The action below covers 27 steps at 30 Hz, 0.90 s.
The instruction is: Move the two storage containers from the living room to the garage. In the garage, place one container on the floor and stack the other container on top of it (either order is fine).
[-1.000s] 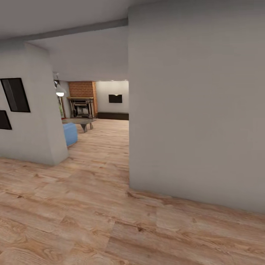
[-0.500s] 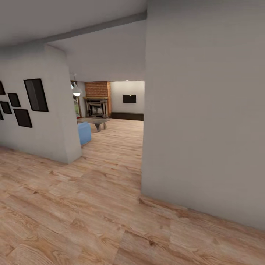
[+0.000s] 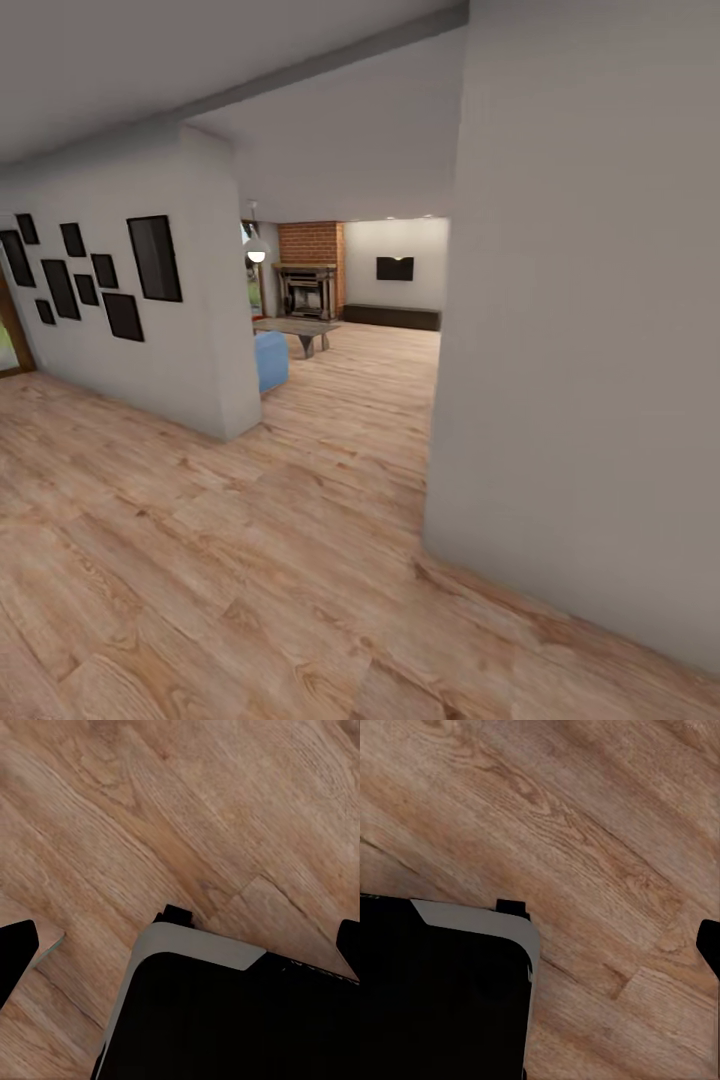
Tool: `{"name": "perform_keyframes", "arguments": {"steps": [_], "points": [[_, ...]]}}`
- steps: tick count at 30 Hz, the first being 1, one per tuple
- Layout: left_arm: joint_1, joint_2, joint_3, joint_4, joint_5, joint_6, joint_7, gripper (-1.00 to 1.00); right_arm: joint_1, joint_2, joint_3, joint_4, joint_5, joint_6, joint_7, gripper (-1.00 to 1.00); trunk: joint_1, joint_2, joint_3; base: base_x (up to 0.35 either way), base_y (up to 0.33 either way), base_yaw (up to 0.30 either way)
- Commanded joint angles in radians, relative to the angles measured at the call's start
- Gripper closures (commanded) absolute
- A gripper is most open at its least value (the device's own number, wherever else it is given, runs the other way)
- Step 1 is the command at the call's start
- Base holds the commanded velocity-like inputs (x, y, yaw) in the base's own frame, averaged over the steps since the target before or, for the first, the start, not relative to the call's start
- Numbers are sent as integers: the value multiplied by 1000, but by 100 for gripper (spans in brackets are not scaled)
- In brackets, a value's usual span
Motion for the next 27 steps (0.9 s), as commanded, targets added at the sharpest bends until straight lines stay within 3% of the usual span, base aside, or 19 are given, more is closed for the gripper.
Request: {"name": "perform_keyframes", "arguments": {"steps": [1, 15, 27], "points": [[-1, 0, -7, 1, 7, -3, 3, -100, -1, 0, 9, 3, -9, -6, 0, -100, 1, -1, -1, 321, 0, 268], [-1, 0, -7, 1, 7, -3, 3, -100, -1, 0, 9, 3, -9, -6, 0, -100, 1, -1, -1, 321, 0, 257], [-1, 0, -7, 1, 7, -3, 3, -100, -1, 0, 15, 3, -1, -6, 4, -100, 1, -1, -1, 321, 0, 23]]}}
